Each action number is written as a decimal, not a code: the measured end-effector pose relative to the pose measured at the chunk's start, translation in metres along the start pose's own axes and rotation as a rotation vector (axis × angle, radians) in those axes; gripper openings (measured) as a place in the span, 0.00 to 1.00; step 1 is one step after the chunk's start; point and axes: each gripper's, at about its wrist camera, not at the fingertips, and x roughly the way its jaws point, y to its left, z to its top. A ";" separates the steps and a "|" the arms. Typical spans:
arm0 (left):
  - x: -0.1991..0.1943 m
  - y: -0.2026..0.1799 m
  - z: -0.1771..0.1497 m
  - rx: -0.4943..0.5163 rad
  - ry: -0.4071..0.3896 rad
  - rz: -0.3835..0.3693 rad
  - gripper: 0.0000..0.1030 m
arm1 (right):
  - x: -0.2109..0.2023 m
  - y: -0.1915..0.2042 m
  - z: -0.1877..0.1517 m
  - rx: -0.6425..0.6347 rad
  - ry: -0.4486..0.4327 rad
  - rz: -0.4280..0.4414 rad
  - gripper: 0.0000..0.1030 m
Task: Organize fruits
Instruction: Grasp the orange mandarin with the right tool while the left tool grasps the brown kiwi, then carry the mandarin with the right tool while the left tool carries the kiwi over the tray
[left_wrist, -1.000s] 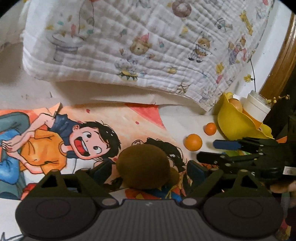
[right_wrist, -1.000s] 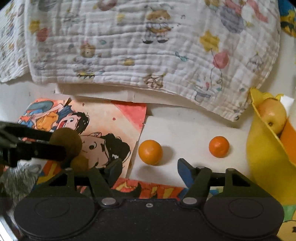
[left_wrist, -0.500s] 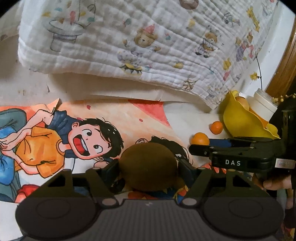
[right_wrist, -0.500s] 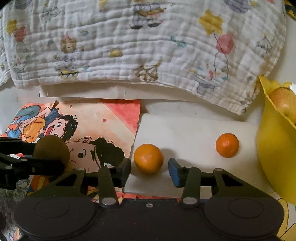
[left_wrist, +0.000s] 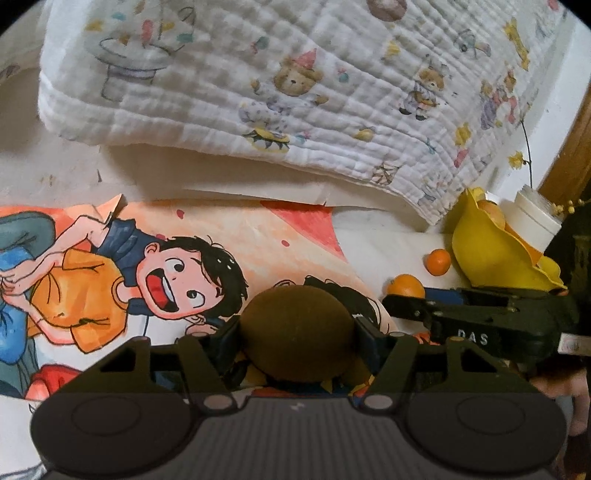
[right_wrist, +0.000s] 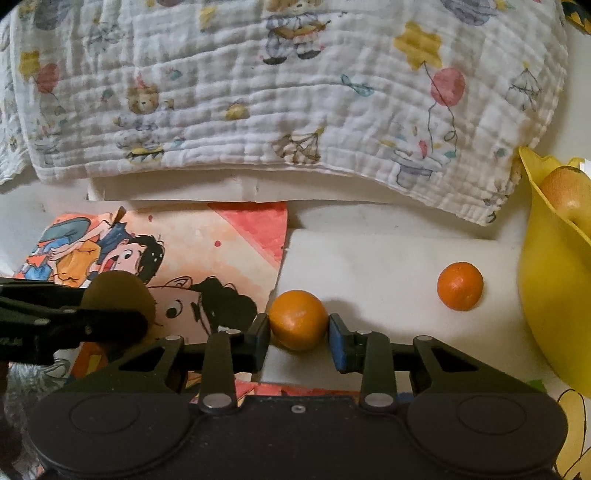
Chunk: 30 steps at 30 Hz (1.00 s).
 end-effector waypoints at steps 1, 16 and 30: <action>0.000 0.000 0.000 -0.005 0.001 0.001 0.65 | -0.003 0.001 -0.001 -0.002 -0.002 0.003 0.35; -0.041 -0.006 -0.018 -0.009 -0.017 -0.004 0.65 | -0.047 0.011 -0.017 -0.016 -0.022 0.100 0.35; -0.114 -0.011 -0.054 -0.013 -0.053 0.008 0.65 | -0.114 0.046 -0.053 -0.103 -0.044 0.212 0.35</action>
